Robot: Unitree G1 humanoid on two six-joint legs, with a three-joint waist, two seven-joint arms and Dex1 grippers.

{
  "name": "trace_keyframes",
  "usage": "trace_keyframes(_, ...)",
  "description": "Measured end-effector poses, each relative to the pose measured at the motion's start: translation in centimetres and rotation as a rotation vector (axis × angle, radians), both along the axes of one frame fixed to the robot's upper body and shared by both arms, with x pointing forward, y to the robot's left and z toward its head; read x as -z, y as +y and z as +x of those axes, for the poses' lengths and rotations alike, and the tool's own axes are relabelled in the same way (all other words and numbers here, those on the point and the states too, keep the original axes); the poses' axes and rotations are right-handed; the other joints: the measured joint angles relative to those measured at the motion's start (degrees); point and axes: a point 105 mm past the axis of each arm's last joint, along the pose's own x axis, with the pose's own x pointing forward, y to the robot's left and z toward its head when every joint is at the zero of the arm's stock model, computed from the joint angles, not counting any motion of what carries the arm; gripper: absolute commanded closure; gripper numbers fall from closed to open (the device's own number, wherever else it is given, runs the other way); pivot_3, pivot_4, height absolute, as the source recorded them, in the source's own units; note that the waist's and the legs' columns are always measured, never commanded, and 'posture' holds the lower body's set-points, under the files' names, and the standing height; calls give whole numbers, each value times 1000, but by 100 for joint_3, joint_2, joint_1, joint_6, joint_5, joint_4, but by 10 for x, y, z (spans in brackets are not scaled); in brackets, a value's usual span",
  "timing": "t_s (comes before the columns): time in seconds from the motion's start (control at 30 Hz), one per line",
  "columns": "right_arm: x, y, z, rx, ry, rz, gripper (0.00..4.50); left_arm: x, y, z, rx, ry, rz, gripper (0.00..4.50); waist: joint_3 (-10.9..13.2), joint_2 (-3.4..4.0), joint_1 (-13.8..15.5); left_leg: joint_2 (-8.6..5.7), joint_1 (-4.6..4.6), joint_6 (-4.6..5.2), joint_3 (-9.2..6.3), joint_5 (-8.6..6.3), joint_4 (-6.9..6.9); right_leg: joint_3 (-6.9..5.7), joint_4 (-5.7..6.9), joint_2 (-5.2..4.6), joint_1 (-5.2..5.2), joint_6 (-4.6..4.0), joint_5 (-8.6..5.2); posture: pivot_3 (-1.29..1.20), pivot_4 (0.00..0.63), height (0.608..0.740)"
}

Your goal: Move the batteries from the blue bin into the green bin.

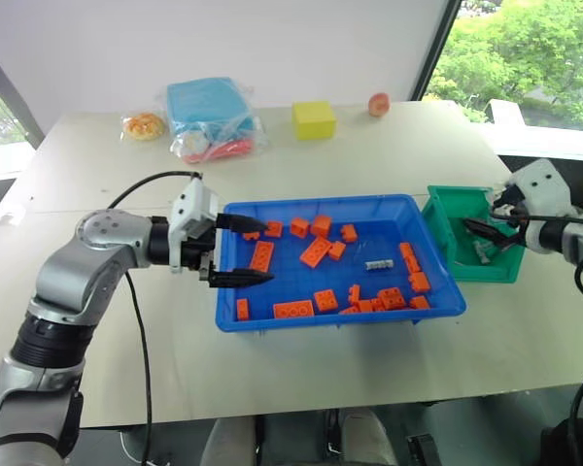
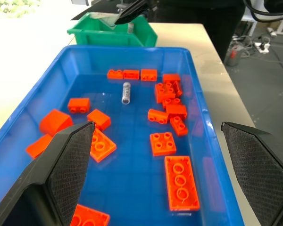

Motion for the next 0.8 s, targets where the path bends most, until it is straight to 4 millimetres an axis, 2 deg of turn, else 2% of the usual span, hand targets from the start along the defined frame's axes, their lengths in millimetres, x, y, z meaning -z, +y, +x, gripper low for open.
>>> trace_keyframes(0.07, -11, 18, -1, -140, -2, -15, 36, 0, -3, -1, 11, 1, -3, 0, 0, -1, -3, 1, 2, 0, -2, 0, -1, 0, 0, 2, 1, 2, 1, 0, 150, 704)
trace_keyframes(0.13, -14, 41, -3, -301, 17, -38, 36, 1, -5, -2, 17, 5, -4, 0, -2, -4, -9, 5, 4, 0, -3, 0, -1, -1, 0, 4, 3, 3, 1, 0, 150, 704)
trace_keyframes(0.17, -9, 57, -6, -411, 49, -62, 36, 3, -7, -2, 25, 9, -5, 0, -2, -5, -6, 14, 4, 0, -3, 0, -1, -1, 0, 4, 5, 3, 1, 0, 150, 704)
trace_keyframes(0.27, 16, 84, -17, -647, 163, -133, 36, 4, -9, -3, 35, 9, -7, 0, 2, -10, 14, 14, 1, 0, -3, 0, 5, -1, -1, 2, 6, 3, 1, 0, 150, 704)
trace_keyframes(0.33, 32, 92, -18, -742, 234, -180, 36, 5, -8, -3, 34, 3, -5, 0, 3, -9, 9, 12, 1, 0, -1, -1, 12, -1, -2, 0, 8, 0, -1, 0, 150, 704)
trace_keyframes(0.63, 81, 99, 6, -825, 391, -291, 36, 10, -6, -5, 35, 6, 3, 0, 4, -8, 10, 4, -1, 1, -1, 0, 15, -1, 6, 3, 8, 11, 11, 0, 150, 704)
trace_keyframes(0.73, 93, 100, 9, -832, 417, -291, 890, 11, -6, -6, 30, 8, 6, 0, 3, -8, 9, -2, 2, 1, -4, 0, 19, -1, 8, 2, 14, 12, 11, 0, 150, 704)
trace_keyframes(0.8, 97, 102, 8, -840, 428, -285, 1849, 12, -6, -7, 28, 6, 7, 0, 3, -8, 15, -3, 2, 1, -10, 0, 23, -1, 8, 2, 19, 12, 11, 0, 150, 704)
